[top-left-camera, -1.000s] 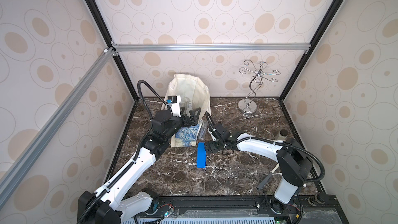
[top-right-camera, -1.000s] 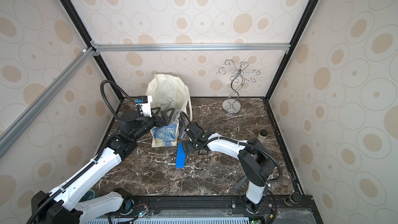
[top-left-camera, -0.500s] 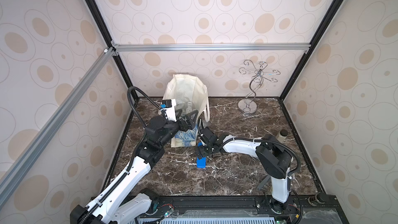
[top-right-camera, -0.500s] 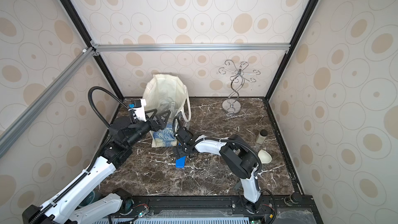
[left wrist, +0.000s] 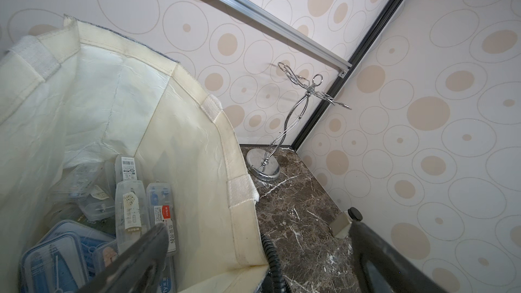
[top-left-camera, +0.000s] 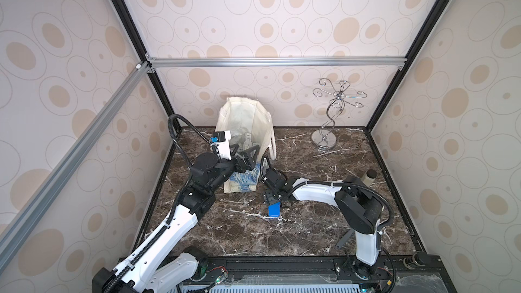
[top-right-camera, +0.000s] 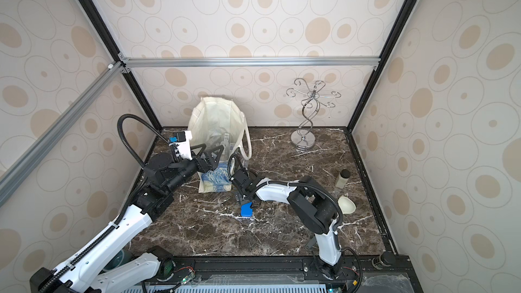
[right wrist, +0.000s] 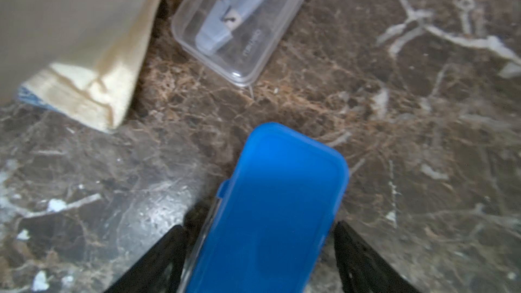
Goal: Put the compass set into the canvas bag
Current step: Pick up the compass set at the center of the board.
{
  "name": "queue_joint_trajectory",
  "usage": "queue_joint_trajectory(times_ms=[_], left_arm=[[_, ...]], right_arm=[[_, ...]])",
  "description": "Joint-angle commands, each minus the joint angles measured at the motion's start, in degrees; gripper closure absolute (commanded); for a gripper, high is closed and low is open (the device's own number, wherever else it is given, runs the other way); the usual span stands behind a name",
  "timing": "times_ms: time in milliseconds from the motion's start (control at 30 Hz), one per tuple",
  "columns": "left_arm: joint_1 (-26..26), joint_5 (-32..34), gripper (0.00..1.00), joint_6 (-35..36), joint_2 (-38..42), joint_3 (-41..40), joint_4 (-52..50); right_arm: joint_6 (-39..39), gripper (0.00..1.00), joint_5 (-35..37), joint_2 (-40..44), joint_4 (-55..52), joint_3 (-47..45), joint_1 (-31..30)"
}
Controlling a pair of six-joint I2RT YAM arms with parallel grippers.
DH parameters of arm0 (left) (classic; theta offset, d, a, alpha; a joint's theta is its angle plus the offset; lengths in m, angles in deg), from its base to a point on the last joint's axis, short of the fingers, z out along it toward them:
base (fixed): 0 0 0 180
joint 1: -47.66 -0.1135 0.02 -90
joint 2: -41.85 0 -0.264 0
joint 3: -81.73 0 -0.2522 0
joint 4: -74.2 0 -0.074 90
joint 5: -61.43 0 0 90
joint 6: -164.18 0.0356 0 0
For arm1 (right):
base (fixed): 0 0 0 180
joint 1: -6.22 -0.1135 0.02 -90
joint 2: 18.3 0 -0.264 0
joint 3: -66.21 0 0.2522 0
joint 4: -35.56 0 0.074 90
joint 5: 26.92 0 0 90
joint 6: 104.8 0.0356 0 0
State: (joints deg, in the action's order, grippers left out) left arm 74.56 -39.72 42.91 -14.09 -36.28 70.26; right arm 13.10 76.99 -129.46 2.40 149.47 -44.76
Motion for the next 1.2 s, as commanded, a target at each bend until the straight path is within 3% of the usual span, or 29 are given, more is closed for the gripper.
queue_joint_trajectory(times_ms=[0, 333, 567, 800, 1167], left_arm=[[0.5, -1.6, 0.0, -0.6, -0.3, 0.7, 2.4], [3.7, -0.7, 0.0, 1.4, -2.5, 3.8, 0.9], [6.5, 1.9, 0.0, 2.6, -4.9, 5.7, 0.0], [10.2, 2.5, 0.0, 3.7, -10.4, 8.4, -0.2], [19.2, 4.2, 0.0, 6.0, -19.8, 12.3, -1.7]], right_arm=[[1.3, 0.22, 2.1, 1.8, -4.4, -4.0, 2.1], [1.5, 0.41, -1.2, 6.1, -1.9, -9.5, 9.9], [-0.3, 0.53, -2.2, 9.1, -0.3, -10.4, 11.8], [-0.7, 0.53, -4.5, 13.6, 0.0, -10.2, 13.5], [-2.6, 0.53, -9.0, 26.7, -1.7, -6.1, 21.9]])
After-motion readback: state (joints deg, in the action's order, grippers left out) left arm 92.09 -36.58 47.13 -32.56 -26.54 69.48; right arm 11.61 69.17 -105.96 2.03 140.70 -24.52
